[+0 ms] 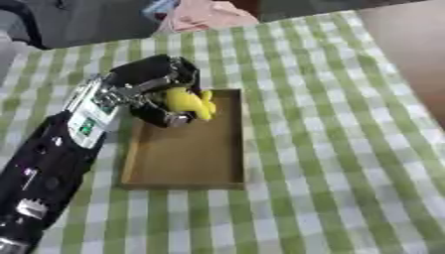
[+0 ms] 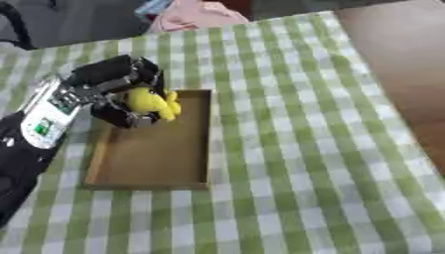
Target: Pick up objects on the table and place them in the box.
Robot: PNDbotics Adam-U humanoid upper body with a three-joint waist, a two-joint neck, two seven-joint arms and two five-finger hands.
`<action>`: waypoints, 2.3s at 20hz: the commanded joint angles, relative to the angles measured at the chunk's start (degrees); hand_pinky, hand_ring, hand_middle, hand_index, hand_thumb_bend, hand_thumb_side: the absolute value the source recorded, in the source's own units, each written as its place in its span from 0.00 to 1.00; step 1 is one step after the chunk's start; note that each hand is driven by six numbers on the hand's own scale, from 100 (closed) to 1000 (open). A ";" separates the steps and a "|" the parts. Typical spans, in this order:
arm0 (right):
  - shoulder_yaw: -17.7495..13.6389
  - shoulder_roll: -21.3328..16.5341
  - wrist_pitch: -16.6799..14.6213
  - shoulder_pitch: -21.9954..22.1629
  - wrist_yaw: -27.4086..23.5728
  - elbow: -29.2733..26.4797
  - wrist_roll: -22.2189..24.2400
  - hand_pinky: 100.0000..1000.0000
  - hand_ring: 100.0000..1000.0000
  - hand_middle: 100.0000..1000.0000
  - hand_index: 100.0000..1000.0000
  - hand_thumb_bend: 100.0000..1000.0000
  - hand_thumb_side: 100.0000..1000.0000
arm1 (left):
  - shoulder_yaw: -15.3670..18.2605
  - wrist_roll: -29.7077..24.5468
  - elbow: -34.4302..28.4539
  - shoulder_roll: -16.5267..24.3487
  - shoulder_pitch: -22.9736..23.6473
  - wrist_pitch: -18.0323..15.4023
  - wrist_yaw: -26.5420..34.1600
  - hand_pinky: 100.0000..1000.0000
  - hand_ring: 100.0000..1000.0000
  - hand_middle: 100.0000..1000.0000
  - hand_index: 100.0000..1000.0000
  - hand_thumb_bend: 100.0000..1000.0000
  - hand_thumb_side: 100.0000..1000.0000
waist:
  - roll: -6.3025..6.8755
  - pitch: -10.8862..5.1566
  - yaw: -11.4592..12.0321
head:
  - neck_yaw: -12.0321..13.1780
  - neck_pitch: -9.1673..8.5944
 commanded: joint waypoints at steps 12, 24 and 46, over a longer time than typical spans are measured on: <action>-0.40 -0.59 0.31 -0.38 -0.05 -1.10 0.38 0.75 0.66 0.54 0.83 0.00 0.83 | -0.16 -4.40 0.14 1.06 -0.27 -6.97 -10.81 0.59 0.79 0.78 0.90 0.59 0.26 | -0.28 -1.11 0.22 | -0.05 0.42; -0.56 -0.88 0.17 -0.30 -0.13 -1.10 0.36 0.75 0.66 0.55 0.83 0.00 0.82 | 5.13 7.44 -6.89 4.30 -0.43 -2.10 -3.04 0.36 0.69 0.68 0.76 0.21 0.13 | -0.28 -1.39 0.68 | -0.47 0.24; -2.20 -2.46 -2.13 -0.28 -0.15 -1.10 -3.26 0.75 0.66 0.55 0.83 0.00 0.79 | 28.07 29.36 -32.11 16.04 20.01 15.37 38.70 0.30 0.55 0.55 0.59 0.13 0.38 | -1.79 -0.97 1.99 | -1.05 0.38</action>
